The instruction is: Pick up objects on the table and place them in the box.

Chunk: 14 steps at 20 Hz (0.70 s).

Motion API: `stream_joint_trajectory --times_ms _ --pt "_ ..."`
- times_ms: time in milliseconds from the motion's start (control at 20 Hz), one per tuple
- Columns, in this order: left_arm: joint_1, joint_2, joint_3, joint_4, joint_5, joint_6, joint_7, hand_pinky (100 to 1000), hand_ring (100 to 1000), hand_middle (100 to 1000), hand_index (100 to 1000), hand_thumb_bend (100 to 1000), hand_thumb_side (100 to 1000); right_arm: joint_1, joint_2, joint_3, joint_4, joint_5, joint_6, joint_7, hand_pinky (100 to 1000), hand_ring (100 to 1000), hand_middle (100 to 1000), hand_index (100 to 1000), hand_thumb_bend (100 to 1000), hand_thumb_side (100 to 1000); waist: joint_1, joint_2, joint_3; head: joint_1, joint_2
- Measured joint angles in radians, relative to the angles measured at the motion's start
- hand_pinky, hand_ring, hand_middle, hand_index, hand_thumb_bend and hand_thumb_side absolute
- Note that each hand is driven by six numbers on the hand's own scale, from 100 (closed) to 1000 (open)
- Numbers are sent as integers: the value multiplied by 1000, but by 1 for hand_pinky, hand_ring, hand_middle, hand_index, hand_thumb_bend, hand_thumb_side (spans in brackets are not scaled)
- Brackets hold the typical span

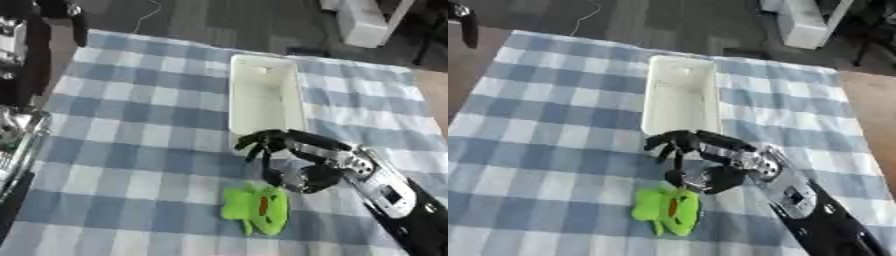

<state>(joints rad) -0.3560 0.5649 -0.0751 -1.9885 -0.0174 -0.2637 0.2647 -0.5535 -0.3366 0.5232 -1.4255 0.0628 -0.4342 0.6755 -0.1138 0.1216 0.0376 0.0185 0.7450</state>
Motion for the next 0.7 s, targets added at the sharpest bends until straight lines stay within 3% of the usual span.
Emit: stream_joint_trajectory --times_ms 300,350,400,700 --pt "0 0 0 0 0 0 0 159 755 861 820 264 992 8 1 1 -22 9 -25 -25 574 765 892 1000 307 700 -2 0 -3 0 0" --pt "0 0 0 0 0 0 0 159 755 861 820 272 975 8 1 3 -27 12 -30 -30 574 765 892 1000 252 718 -4 0 -4 1 0" --pt "0 0 0 0 0 0 0 163 755 860 820 265 992 9 1 5 -29 15 -33 -33 575 766 893 1000 314 700 -5 0 -5 1 0" --pt "-1 1 0 0 0 -2 2 164 755 860 820 266 992 19 17 12 -31 26 -35 -35 588 777 910 1000 332 695 -9 1 -7 1 -1"
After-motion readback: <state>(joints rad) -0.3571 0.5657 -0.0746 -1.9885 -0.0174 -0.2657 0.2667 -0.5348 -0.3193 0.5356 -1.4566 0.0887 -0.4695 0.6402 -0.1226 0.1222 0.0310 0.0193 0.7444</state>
